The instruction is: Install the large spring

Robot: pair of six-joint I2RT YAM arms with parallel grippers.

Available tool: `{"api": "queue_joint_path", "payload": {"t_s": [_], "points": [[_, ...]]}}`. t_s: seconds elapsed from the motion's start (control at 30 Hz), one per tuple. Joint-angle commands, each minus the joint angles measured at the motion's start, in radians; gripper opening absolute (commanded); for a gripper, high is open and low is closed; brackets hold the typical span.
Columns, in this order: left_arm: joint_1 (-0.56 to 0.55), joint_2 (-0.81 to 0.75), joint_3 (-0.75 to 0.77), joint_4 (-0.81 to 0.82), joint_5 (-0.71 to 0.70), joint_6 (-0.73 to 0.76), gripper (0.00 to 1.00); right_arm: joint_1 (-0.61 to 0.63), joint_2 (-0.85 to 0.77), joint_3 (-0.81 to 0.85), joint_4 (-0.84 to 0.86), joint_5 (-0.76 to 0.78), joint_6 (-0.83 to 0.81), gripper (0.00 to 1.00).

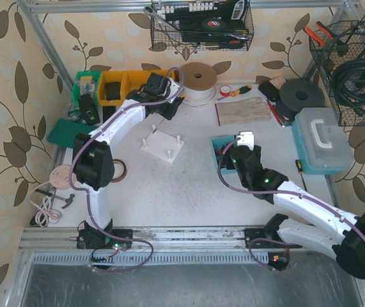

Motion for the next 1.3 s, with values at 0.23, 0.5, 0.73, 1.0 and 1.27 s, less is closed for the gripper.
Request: {"api": "queue_joint_path", "payload": {"t_s": [0.23,0.5,0.73,1.0,1.27], "points": [[0.055,-0.205,-0.207,0.013,-0.284,0.01,0.04,-0.003,-0.039,-0.024,0.03,-0.032,-0.016,0.92],[0.235,-0.238,-0.352,0.034,-0.276,-0.005,0.04,-0.002,-0.054,-0.033,0.056,-0.079,-0.026,0.92],[0.311,-0.186,-0.421,0.092,-0.262,-0.02,0.04,-0.003,-0.072,-0.043,0.068,-0.09,-0.029,0.92],[0.316,-0.044,-0.345,0.13,-0.288,0.133,0.04,-0.002,-0.054,-0.042,0.075,-0.095,-0.035,0.92],[0.331,0.074,-0.286,0.126,-0.321,0.206,0.07,-0.004,-0.065,-0.041,0.078,-0.1,-0.037,0.92]]}}
